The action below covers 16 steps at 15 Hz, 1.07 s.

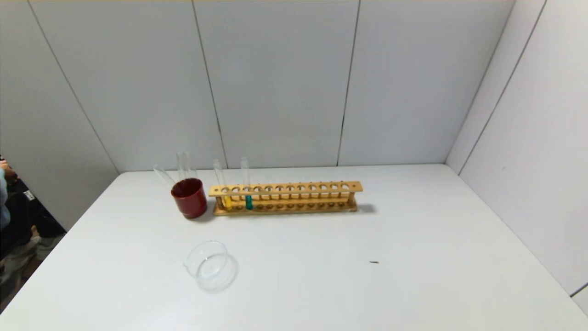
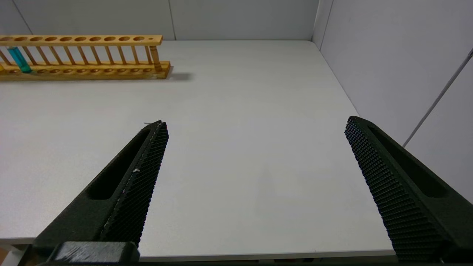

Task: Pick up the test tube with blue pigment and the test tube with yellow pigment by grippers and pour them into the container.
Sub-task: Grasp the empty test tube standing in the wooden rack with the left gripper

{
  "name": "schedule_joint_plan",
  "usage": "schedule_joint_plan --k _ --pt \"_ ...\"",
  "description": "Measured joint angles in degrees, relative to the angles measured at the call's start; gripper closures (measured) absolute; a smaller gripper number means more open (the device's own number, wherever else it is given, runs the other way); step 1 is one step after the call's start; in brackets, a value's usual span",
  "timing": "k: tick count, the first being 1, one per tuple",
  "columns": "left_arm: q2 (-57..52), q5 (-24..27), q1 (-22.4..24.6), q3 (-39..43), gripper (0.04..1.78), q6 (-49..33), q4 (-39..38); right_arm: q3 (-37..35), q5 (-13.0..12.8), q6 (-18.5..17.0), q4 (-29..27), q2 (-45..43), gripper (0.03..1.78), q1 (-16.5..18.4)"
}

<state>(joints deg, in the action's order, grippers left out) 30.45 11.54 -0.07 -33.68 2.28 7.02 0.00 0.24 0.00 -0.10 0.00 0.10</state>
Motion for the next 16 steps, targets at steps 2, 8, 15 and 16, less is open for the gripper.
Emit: schedule_joint_plan --k 2,8,15,16 --pt "10.18 0.06 -0.85 -3.33 0.07 -0.13 -5.29 0.00 0.00 0.00 0.00 0.00 0.06 0.00" --pt "38.21 -0.02 -6.10 -7.77 0.07 -0.30 -23.77 0.00 -0.02 0.00 0.00 0.00 0.06 0.00" --pt "60.98 0.28 -7.50 -9.25 0.07 -0.71 -41.47 0.00 0.00 -0.02 0.00 0.00 0.06 0.00" --pt "63.21 0.28 -7.50 -9.80 0.07 -1.07 -42.37 0.00 0.00 0.00 0.00 0.00 0.06 0.00"
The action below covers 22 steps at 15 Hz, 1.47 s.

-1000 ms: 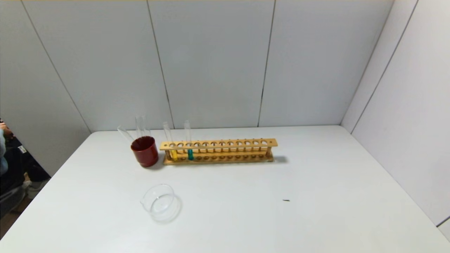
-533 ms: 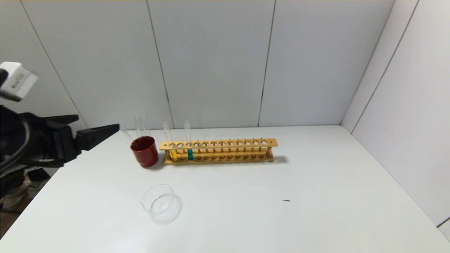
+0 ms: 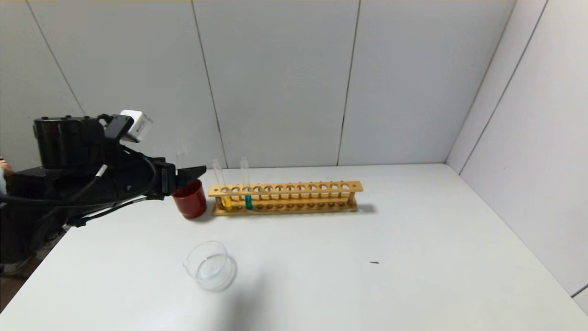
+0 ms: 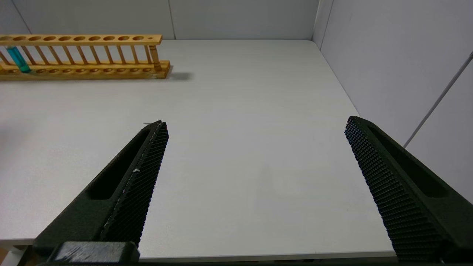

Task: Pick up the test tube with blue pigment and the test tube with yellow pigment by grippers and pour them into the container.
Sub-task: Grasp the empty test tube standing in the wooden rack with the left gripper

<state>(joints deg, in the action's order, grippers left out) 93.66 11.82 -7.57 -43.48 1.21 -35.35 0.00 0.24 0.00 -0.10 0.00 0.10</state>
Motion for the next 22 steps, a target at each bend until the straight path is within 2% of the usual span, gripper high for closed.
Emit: schedule_joint_plan --k 7,17,19,22 --pt "12.02 -0.20 -0.26 -6.70 0.07 -1.78 -1.24 0.00 0.00 0.00 0.02 0.00 0.06 0.00" --pt "23.21 -0.37 -0.89 -17.65 0.08 -1.72 -0.59 0.00 0.00 0.00 0.00 0.00 0.06 0.00" --pt "25.08 -0.30 -0.91 -19.69 0.18 -1.73 -0.54 0.00 -0.02 0.00 0.00 0.00 0.06 0.00" --pt "27.48 -0.30 -1.40 -21.75 0.53 -1.65 -0.45 0.00 0.00 0.00 0.00 0.00 0.06 0.00"
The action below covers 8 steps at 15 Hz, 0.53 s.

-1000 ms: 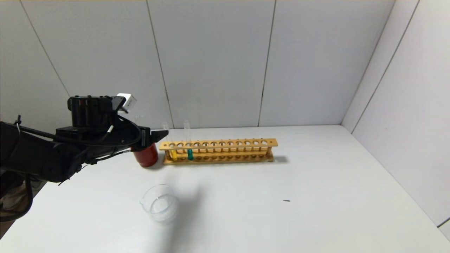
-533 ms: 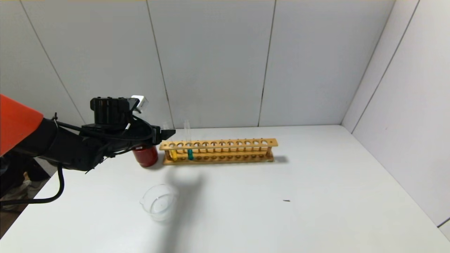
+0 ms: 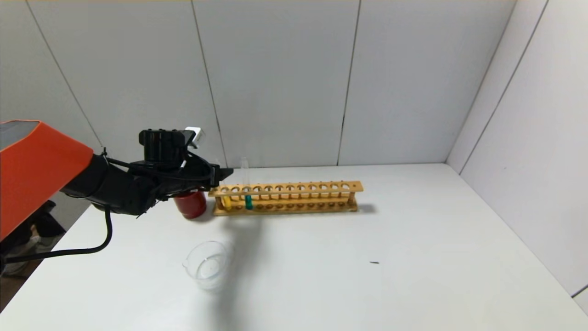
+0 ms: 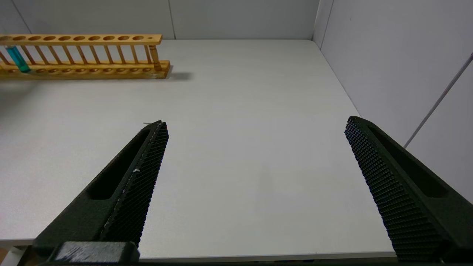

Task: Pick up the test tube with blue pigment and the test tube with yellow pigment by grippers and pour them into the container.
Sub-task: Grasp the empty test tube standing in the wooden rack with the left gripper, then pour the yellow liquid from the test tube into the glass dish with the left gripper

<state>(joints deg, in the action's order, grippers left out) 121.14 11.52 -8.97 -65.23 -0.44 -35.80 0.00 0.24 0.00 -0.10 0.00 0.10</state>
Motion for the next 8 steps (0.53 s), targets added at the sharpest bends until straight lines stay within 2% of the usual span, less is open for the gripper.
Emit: schedule_joint_plan --k 4,5,6,8 --pt "1.41 0.07 -0.26 -0.73 1.26 0.02 0.02 0.00 0.00 0.00 0.00 0.00 0.06 0.00" --pt "1.49 0.07 -0.28 -0.83 1.38 0.00 0.00 0.00 -0.02 0.00 0.00 0.00 0.06 0.00" --pt "1.49 0.07 -0.26 -0.84 1.47 0.00 0.02 0.00 0.00 -0.02 0.00 0.00 0.06 -0.02" --pt "1.05 -0.04 -0.59 -0.91 1.48 0.00 0.11 0.00 -0.04 0.00 0.02 0.00 0.06 -0.02"
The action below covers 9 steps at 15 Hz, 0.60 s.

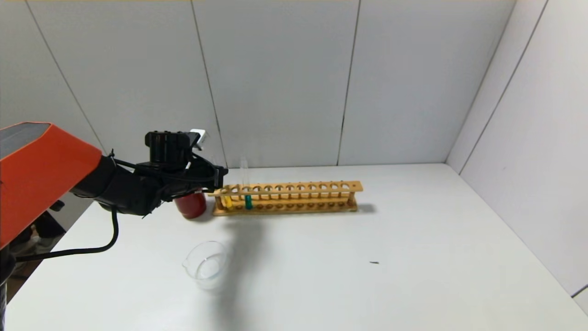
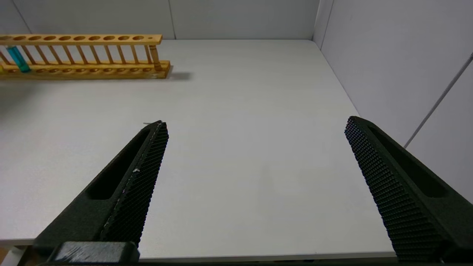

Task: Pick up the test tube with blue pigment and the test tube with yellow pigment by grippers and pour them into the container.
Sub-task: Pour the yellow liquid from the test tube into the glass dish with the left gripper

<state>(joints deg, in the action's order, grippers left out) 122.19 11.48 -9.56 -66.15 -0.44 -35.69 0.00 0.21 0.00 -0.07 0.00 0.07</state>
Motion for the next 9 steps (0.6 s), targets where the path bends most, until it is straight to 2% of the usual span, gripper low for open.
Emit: schedule_joint_plan --k 4,9 --pt "-3.69 -0.22 -0.41 -0.99 1.48 0.13 2.10 0.00 0.01 -0.02 -0.02 0.00 0.06 0.00" --pt "-13.20 -0.27 -0.50 -4.44 1.48 0.55 10.14 0.00 0.04 0.00 -0.02 0.00 0.06 0.02"
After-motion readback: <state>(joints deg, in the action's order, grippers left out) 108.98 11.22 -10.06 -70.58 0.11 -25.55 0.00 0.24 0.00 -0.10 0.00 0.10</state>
